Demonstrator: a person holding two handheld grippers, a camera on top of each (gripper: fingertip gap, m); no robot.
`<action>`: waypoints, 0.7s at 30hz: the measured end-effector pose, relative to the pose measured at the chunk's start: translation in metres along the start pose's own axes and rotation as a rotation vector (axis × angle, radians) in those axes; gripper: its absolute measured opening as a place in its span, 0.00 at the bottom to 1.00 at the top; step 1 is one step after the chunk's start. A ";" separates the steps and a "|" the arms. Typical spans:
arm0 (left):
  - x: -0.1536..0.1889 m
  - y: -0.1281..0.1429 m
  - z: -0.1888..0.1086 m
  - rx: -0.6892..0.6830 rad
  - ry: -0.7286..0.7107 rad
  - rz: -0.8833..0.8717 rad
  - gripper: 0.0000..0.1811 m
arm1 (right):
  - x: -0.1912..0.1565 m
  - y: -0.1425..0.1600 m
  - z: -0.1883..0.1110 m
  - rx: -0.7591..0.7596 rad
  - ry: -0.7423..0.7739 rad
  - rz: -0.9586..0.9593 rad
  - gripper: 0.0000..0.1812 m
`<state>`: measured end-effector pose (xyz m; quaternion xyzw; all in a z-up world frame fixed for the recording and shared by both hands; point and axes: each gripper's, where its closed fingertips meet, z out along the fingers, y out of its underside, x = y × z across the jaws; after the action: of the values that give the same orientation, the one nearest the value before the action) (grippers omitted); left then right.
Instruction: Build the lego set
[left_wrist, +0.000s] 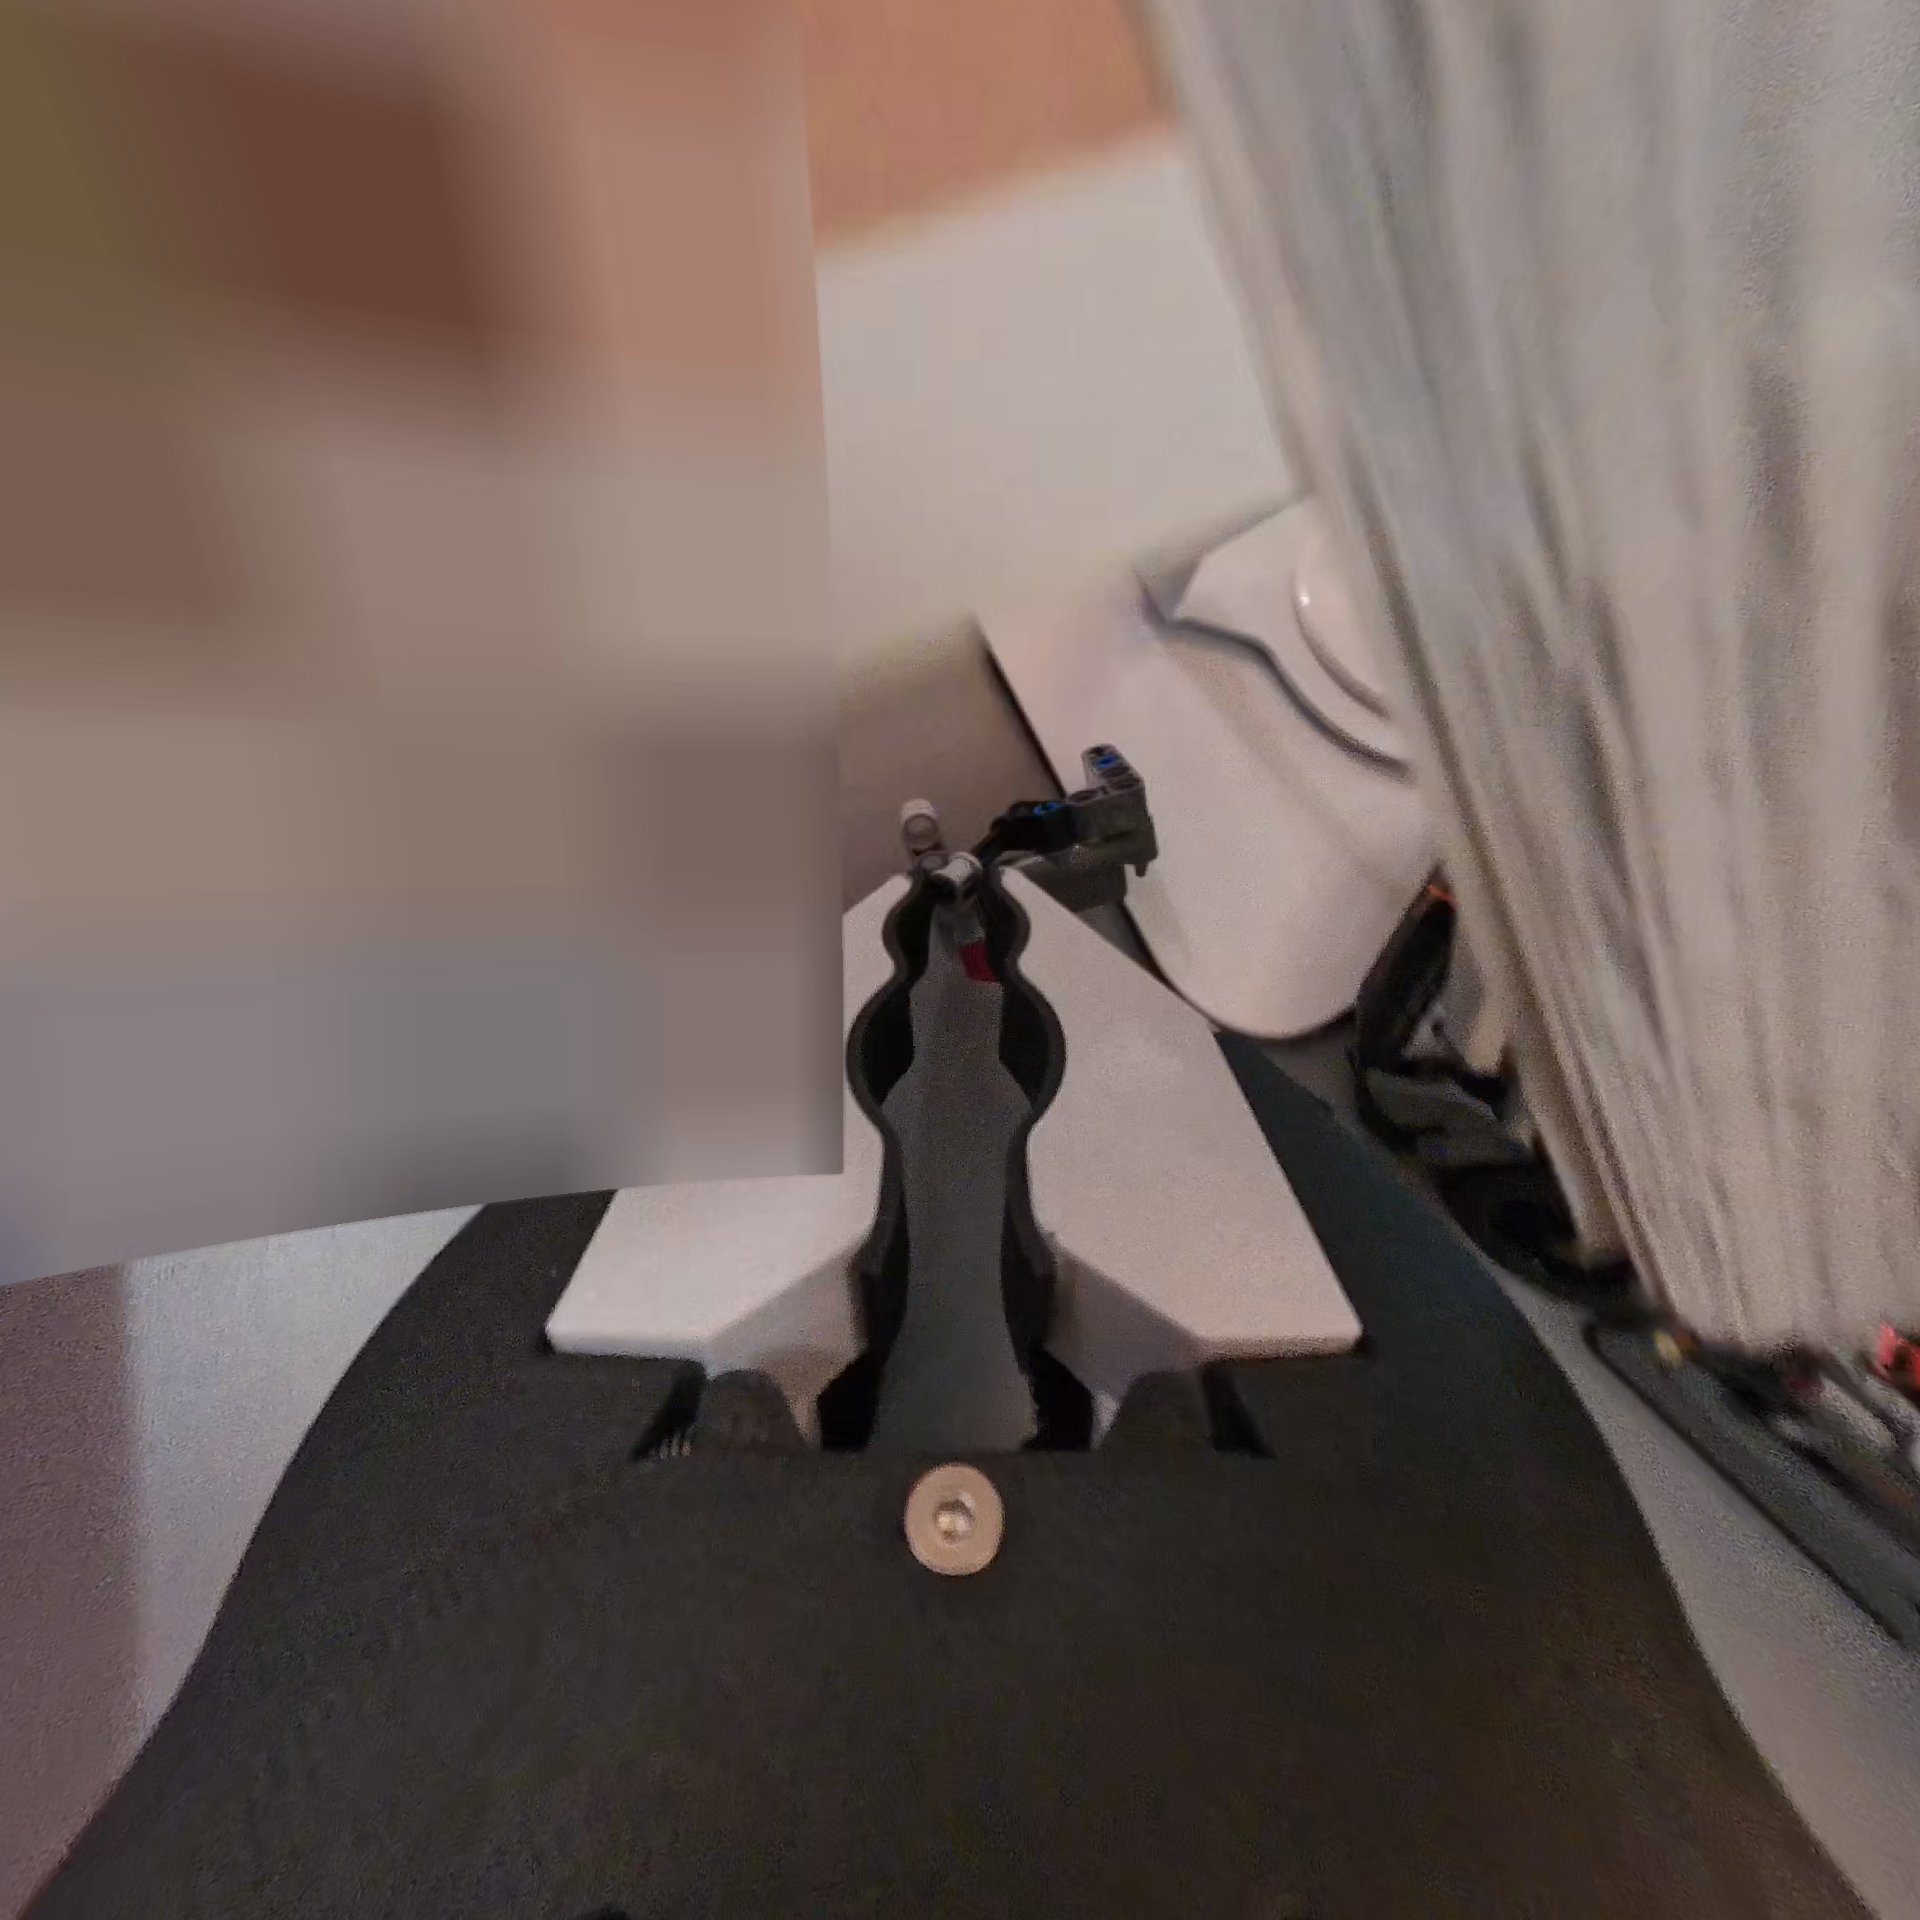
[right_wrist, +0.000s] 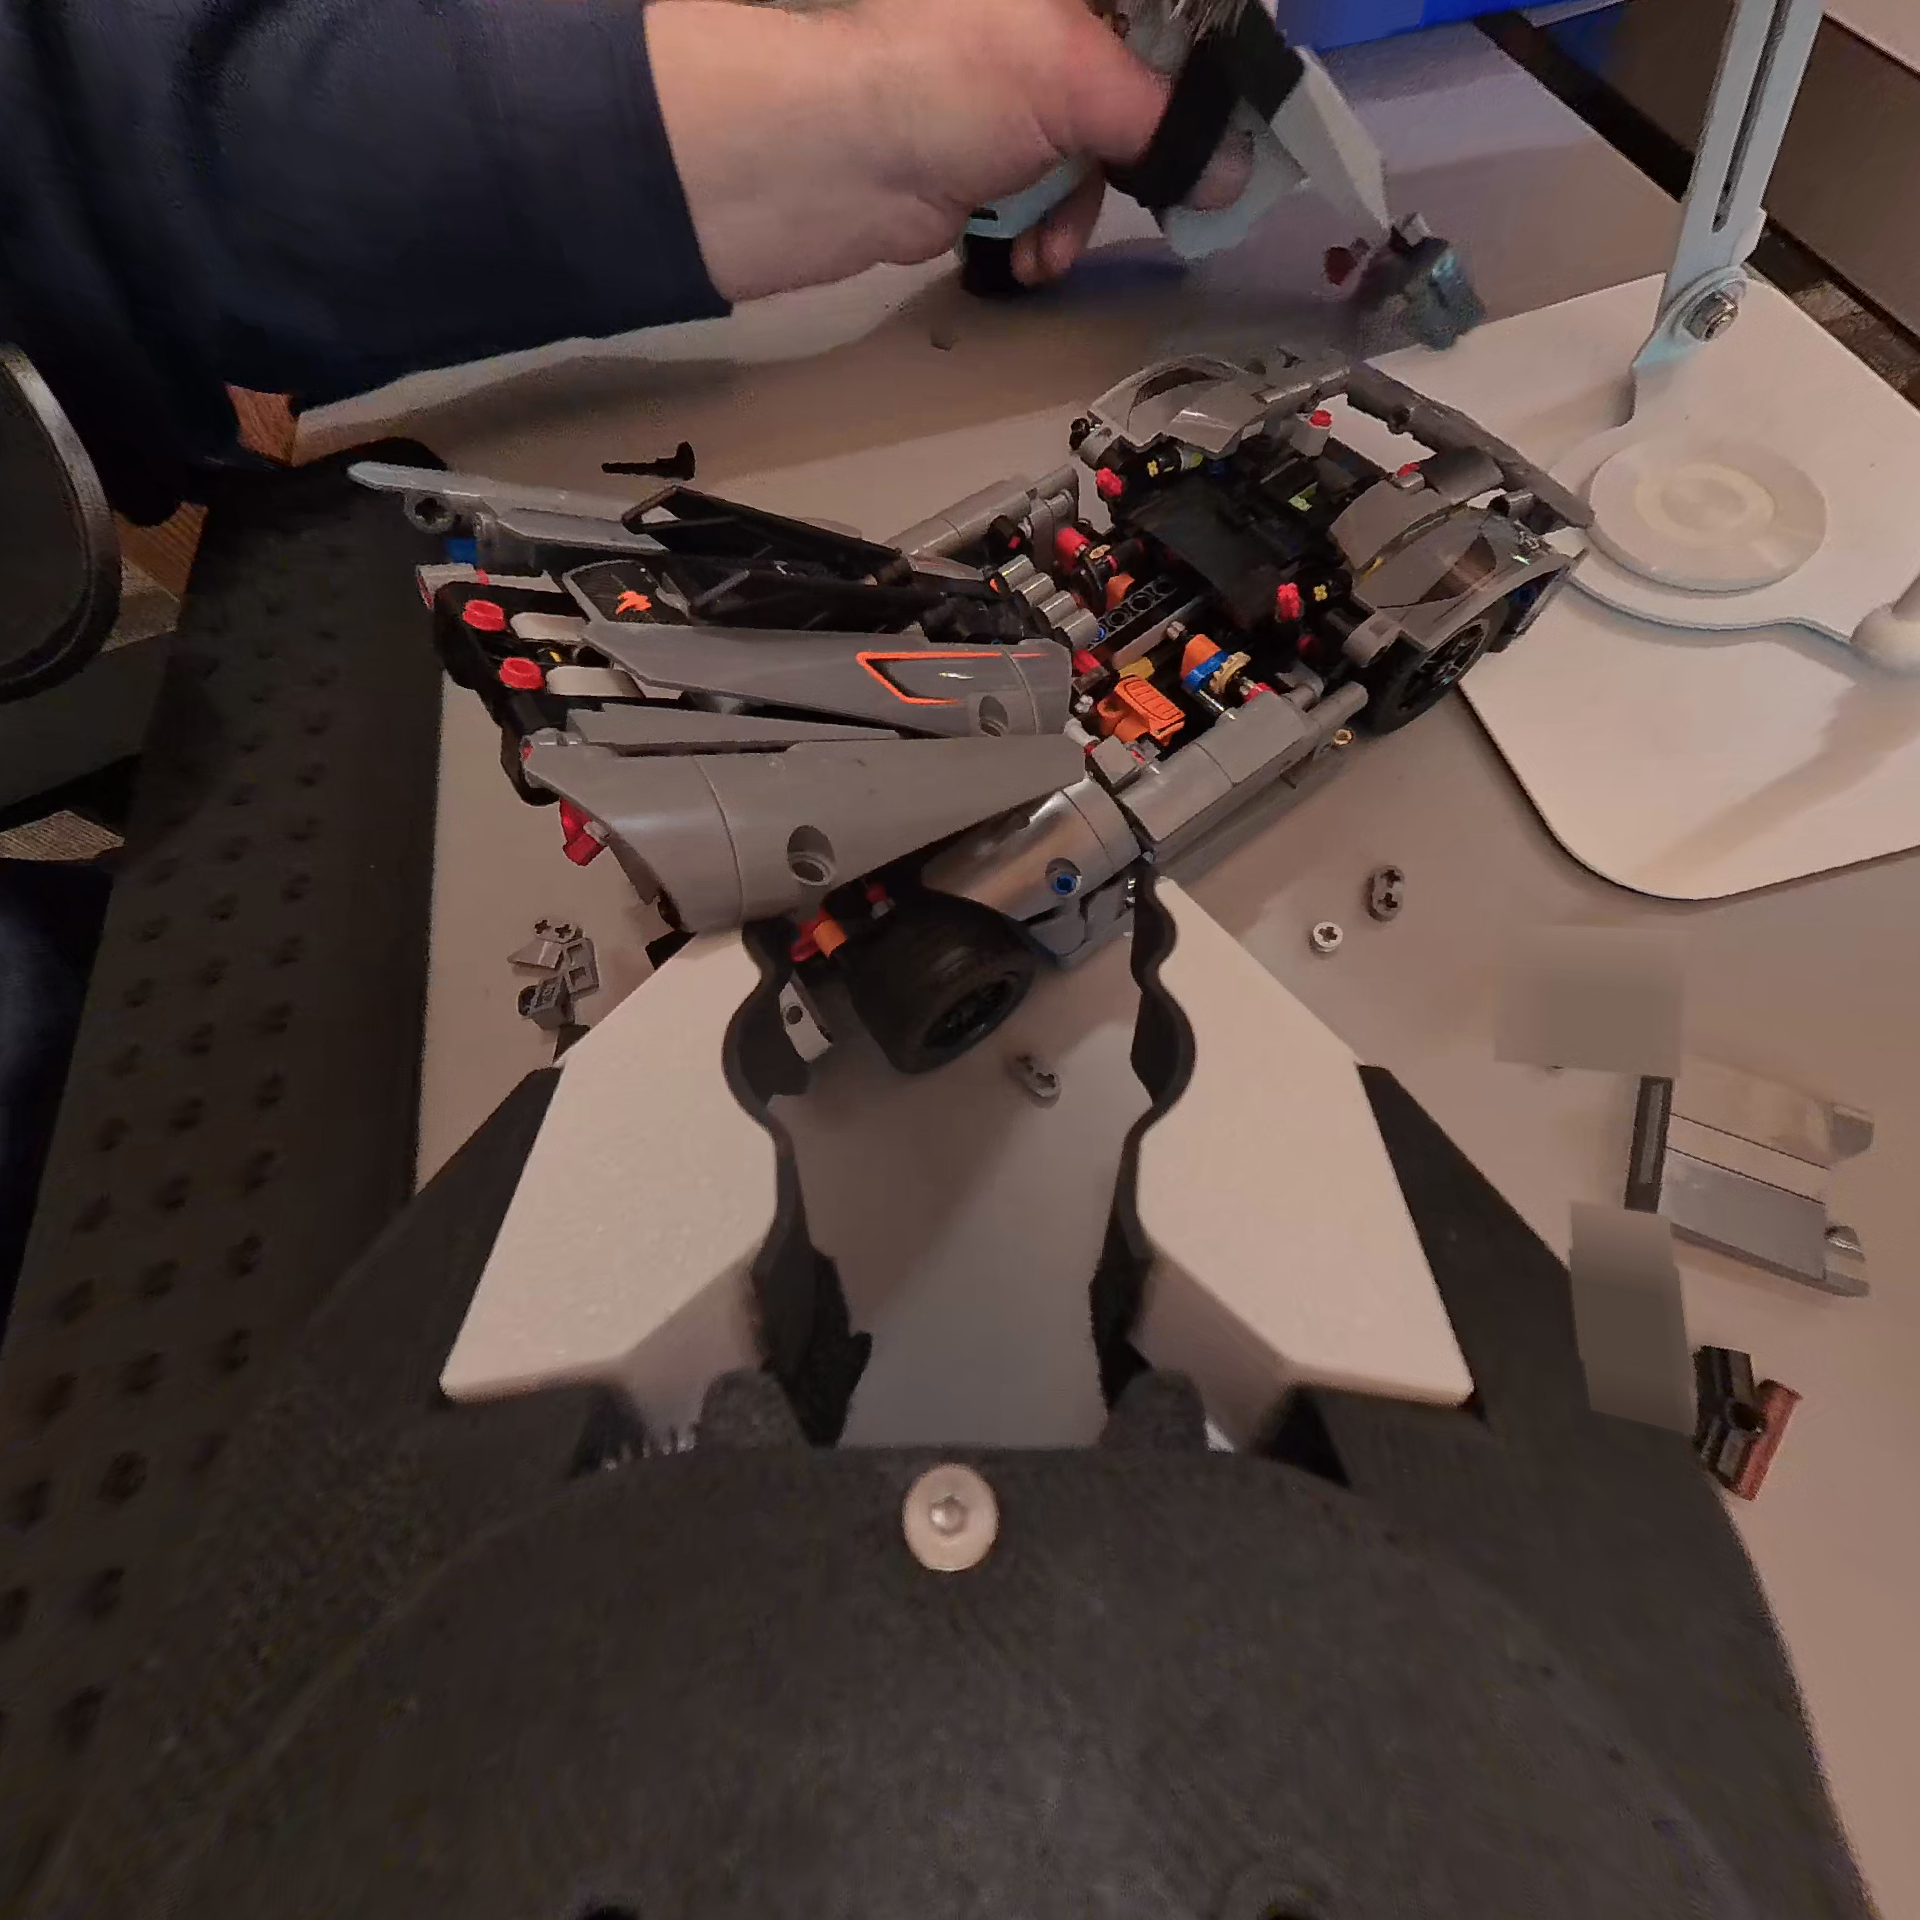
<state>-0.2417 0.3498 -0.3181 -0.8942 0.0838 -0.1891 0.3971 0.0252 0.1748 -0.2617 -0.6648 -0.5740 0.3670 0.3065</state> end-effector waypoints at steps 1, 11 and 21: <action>0.002 0.004 -0.008 -0.005 0.017 -0.011 0.04 | -0.001 0.000 0.000 -0.001 0.000 -0.003 0.35; 0.021 0.049 -0.113 0.048 0.051 0.003 0.04 | 0.000 -0.007 -0.014 0.028 0.047 -0.034 0.36; 0.146 0.047 -0.202 0.267 0.153 0.312 0.04 | -0.018 -0.013 -0.076 0.103 0.249 -0.090 0.28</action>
<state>-0.1898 0.1374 -0.1897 -0.7928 0.2250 -0.2023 0.5290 0.0807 0.1603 -0.2073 -0.6621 -0.5412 0.2963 0.4253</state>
